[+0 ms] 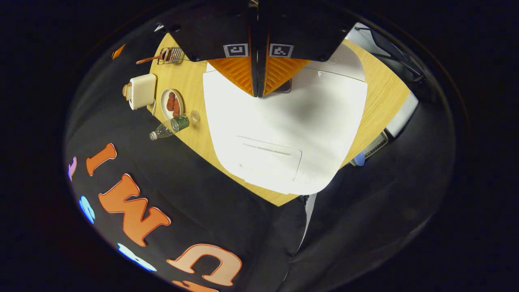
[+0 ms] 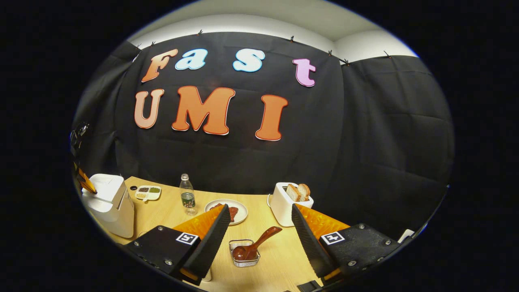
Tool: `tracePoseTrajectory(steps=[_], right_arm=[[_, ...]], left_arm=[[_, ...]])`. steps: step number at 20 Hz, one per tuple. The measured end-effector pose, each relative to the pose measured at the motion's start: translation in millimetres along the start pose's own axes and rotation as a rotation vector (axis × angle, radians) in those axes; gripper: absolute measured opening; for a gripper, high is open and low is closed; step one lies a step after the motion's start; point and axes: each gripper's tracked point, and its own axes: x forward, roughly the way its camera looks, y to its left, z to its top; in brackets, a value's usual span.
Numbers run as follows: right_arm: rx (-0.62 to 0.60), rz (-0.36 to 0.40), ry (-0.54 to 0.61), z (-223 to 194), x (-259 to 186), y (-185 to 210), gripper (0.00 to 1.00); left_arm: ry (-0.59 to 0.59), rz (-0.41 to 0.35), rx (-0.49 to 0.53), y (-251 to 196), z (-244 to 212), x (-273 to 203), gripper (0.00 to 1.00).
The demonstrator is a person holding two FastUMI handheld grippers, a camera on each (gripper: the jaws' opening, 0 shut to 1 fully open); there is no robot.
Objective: Close the left gripper, press the button to open the rice cooker; take a wooden spoon from the chopstick holder with the right hand, scoop a spoonful of rice and pour it into the rice cooker, then put the wooden spoon back into the chopstick holder.
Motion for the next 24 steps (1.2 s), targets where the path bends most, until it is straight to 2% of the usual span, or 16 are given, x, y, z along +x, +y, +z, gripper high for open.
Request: tracePoseTrajectory(steps=[2,4,5,6,8,12,16,17,21,23,24], right_arm=[[0.025,0.014,0.023,-8.1,5.4,1.9,0.94],[0.054,0.024,0.059,-17.5,9.6,2.0,0.94],[0.068,0.027,0.073,-22.1,12.1,1.8,0.94],[0.081,0.026,0.085,-25.9,14.2,-0.6,0.94],[0.098,0.022,0.117,-35.9,18.9,-4.4,0.94],[0.095,0.021,0.155,-51.9,30.4,-11.6,0.94],[0.135,0.087,0.258,-79.8,46.9,-2.5,0.95],[0.159,0.1,0.281,-85.5,52.3,-0.7,0.94],[0.184,0.126,0.352,-115.6,72.2,2.3,0.94],[0.192,0.132,0.394,-130.4,82.3,1.1,0.94],[0.207,0.131,0.409,-135.9,88.6,0.4,0.94]], left_arm=[[-0.156,0.0,-0.005,-3.1,26.7,-14.7,0.05],[-0.302,0.062,0.019,8.0,52.7,-31.7,0.05],[-0.364,0.066,0.036,4.3,63.6,-41.4,0.05],[-0.421,0.092,0.063,4.0,71.5,-51.6,0.05],[-0.521,0.202,0.135,13.4,89.7,-72.0,0.05],[-0.655,0.182,0.202,-15.8,101.8,-101.6,0.05],[-0.693,0.129,0.285,-39.7,85.0,-126.7,0.07],[-0.705,0.123,0.296,-45.6,80.6,-134.5,0.13],[-0.706,0.192,0.343,-39.5,58.0,-142.6,0.78],[-0.692,0.202,0.346,-40.7,45.0,-149.8,0.79],[-0.691,0.213,0.345,-39.5,39.8,-153.4,0.87]])
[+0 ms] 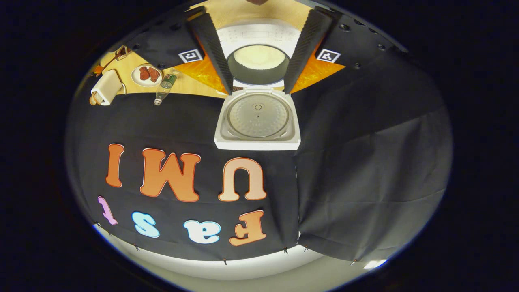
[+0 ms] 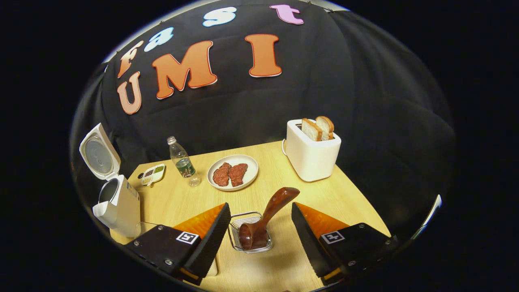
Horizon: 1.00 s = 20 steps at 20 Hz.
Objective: Close the left gripper, press the button to open the rice cooker; take a wooden spoon from the chopstick holder with the right hand, scoop a spoonful of rice and pour it into the rice cooker, then put the wooden spoon back into the chopstick holder.
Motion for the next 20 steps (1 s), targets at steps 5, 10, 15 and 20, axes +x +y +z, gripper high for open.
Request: tracePoseTrajectory(steps=[5,10,15,20], right_arm=[[0.1,0.031,0.072,-10.8,32.7,-4.7,0.93],[0.2,0.067,0.139,-21.2,65.3,-5.7,0.87],[0.237,0.085,0.143,-27.9,73.9,-7.1,0.45],[0.24,0.105,0.098,-25.6,65.5,-1.3,0.24]], left_arm=[[0.011,0.032,0.039,-1.6,-5.1,-25.8,0.94],[0.014,0.035,0.081,-15.5,-10.3,-45.0,0.94],[0.031,0.014,0.119,-38.3,-17.8,-49.8,0.93],[0.044,-0.026,0.131,-59.1,-24.3,-45.2,0.97]])
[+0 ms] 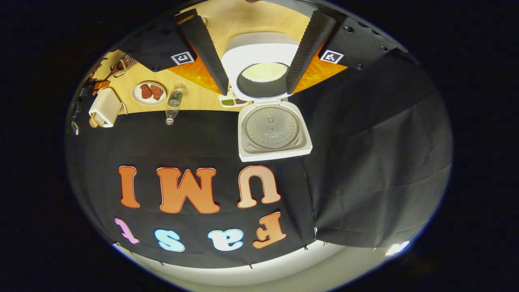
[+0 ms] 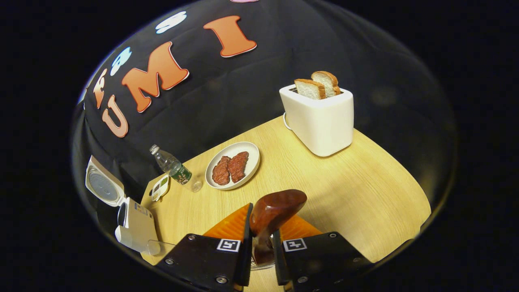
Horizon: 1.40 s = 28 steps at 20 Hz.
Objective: Close the left gripper, press the button to open the rice cooker; take a wooden spoon from the chopstick holder with the right hand, scoop a spoonful of rice and pour it into the rice cooker, then put the wooden spoon back into the chopstick holder.
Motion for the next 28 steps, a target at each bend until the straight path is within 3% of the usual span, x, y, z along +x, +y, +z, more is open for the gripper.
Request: tracePoseTrajectory(steps=[1,3,4,9,10,11,12,16,21,25,28], right_arm=[[0.005,0.007,-0.003,-1.2,-3.1,2.4,0.23],[0.016,0.003,0.001,-3.9,-9.2,3.2,0.2],[0.018,-0.005,-0.001,-2.9,-13.1,3.2,0.17],[0.023,-0.006,-0.131,35.2,-49.8,22.8,0.17],[0.026,-0.004,-0.156,43.4,-59.1,27.4,0.17],[0.031,-0.003,-0.185,51.3,-69.7,33.0,0.16],[0.036,0.002,-0.211,60.7,-79.3,38.8,0.16],[0.032,0.068,-0.251,70.3,-115.5,82.3,0.16],[-0.026,0.195,-0.227,43.4,-130.1,148.2,0.16],[-0.122,0.222,-0.186,7.6,-125.9,178.2,0.16],[-0.214,0.202,-0.18,-15.2,-119.4,183.7,0.16]], left_arm=[[-0.001,-0.012,0.003,-4.3,1.2,0.7,0.94],[-0.006,-0.039,0.008,-11.5,1.8,3.8,1.0],[-0.01,-0.052,0.01,-13.1,3.4,4.7,0.97],[-0.033,-0.108,0.019,-14.4,8.5,10.7,1.0],[-0.034,-0.115,0.02,-12.0,8.2,14.9,0.94],[-0.036,-0.119,0.019,-9.5,7.7,17.3,0.94],[-0.037,-0.122,0.014,-6.2,5.3,18.3,0.97],[-0.011,-0.131,-0.025,6.5,-5.4,26.0,0.94],[-0.005,-0.125,-0.037,25.6,-10.9,35.5,0.97],[0.014,-0.101,-0.07,45.7,-16.8,41.9,1.0],[0.028,-0.077,-0.072,59.3,-20.7,46.4,1.0]])
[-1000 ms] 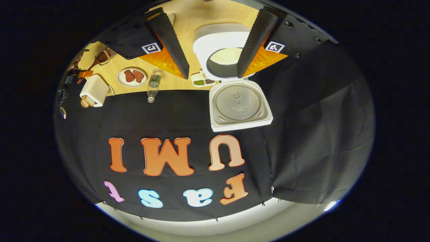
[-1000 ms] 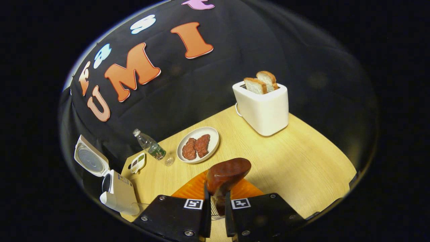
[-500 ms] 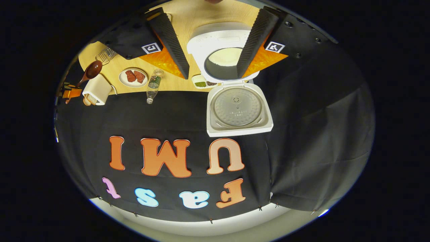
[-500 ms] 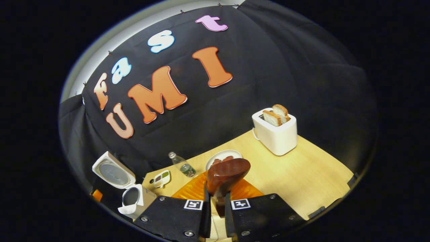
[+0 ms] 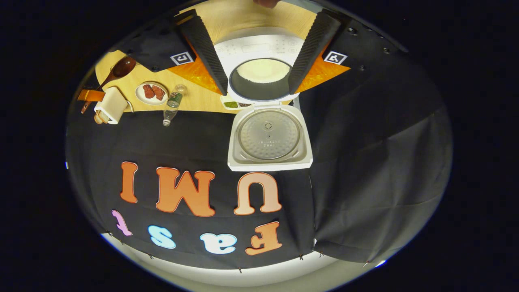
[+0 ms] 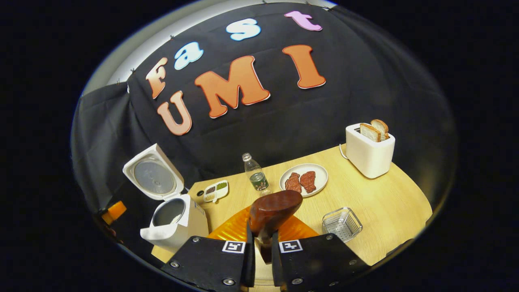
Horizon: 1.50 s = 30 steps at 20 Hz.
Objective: Close the left gripper, press the button to open the rice cooker; take a wooden spoon from the chopstick holder with the right hand, scoop a spoonful of rice and pour it into the rice cooker, then put the wooden spoon back into the chopstick holder.
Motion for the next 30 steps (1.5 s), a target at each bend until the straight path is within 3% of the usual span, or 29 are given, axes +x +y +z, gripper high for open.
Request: tracePoseTrajectory(steps=[8,12,13,14,21,25,30], right_arm=[[-0.256,-0.051,0.05,-54.3,15.1,1.9,0.16],[-0.319,-0.076,0.057,-72.3,20.8,-3.4,0.17],[-0.343,-0.082,0.052,-76.8,23.5,-2.3,0.12],[-0.371,-0.088,0.046,-80.8,25.7,-0.5,0.17],[-0.529,-0.155,-0.014,-102.1,28.4,4.4,0.14],[-0.599,-0.154,-0.043,-118.1,27.3,14.9,0.13],[-0.621,-0.167,-0.035,-137.1,19.7,30.5,0.12]], left_arm=[[-0.004,0.036,0.034,8.3,-0.1,-7.3,1.0],[-0.002,0.055,0.057,15.3,1.6,-13.7,1.0],[0.001,0.058,0.066,16.1,2.4,-13.9,1.0],[0.005,0.06,0.073,17.4,1.7,-14.8,1.0],[0.01,0.032,0.126,17.2,2.8,-14.8,1.0],[0.014,0.003,0.141,20.6,-0.5,-10.5,1.0],[0.034,-0.024,0.145,34.3,-7.6,-4.6,0.99]])
